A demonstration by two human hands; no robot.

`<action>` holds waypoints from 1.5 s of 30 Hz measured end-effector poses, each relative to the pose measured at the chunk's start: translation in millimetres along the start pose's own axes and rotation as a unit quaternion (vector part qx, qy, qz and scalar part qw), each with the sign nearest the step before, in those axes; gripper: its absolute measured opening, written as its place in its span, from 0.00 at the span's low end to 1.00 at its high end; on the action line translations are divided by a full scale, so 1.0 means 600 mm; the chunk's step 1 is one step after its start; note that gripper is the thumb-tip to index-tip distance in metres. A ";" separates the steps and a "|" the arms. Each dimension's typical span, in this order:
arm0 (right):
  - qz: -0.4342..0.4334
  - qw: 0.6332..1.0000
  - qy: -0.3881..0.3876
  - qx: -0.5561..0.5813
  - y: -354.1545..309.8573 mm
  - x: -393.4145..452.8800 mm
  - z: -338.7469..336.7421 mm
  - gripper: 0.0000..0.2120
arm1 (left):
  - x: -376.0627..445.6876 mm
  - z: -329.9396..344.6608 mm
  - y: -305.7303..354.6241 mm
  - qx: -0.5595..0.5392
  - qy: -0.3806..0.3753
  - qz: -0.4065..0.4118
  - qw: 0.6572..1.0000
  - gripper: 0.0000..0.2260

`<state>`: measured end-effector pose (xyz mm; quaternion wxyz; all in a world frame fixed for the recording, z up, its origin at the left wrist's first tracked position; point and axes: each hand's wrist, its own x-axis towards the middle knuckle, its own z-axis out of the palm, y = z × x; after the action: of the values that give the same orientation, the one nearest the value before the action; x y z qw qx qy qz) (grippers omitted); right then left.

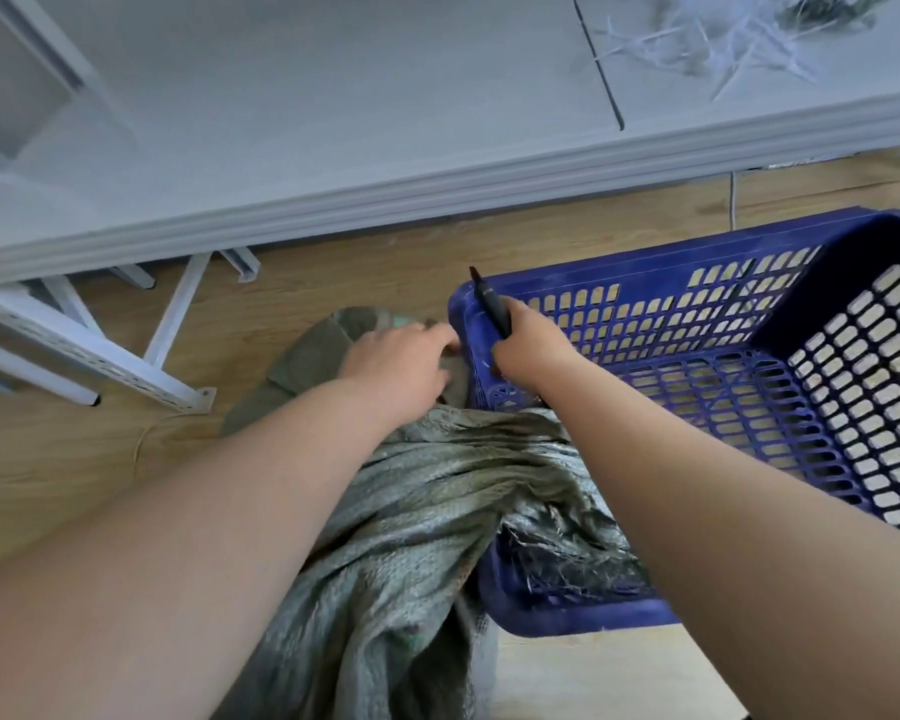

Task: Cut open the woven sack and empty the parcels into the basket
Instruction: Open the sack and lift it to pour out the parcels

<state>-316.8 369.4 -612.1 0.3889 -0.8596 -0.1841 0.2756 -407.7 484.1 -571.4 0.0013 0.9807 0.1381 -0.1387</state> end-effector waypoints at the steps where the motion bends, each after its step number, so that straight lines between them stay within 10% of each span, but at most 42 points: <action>1: -0.007 1.000 0.007 -0.007 -0.004 0.010 0.006 0.32 | -0.004 0.002 -0.005 -0.022 0.000 -0.025 0.999 0.14; 15: 0.044 0.987 -0.040 -0.148 -0.014 0.008 0.025 0.17 | -0.022 0.016 -0.024 -0.177 0.109 -0.106 0.972 0.09; 30: 0.059 0.945 0.269 0.176 0.029 -0.097 -0.134 0.07 | 0.012 -0.063 0.065 -0.465 0.150 0.045 0.872 0.11; 36: 0.151 0.915 0.309 0.211 0.095 -0.092 -0.152 0.08 | 0.024 -0.072 0.019 -0.271 -0.027 0.016 0.962 0.06; 45: 0.147 0.917 0.222 0.298 0.078 -0.078 -0.131 0.06 | 0.031 -0.042 0.060 -0.311 0.013 0.014 0.950 0.13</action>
<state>-299.9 270.6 -589.4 0.6128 -0.7604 0.1262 0.1740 -374.0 455.2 -553.4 0.3063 0.9351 0.1610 -0.0765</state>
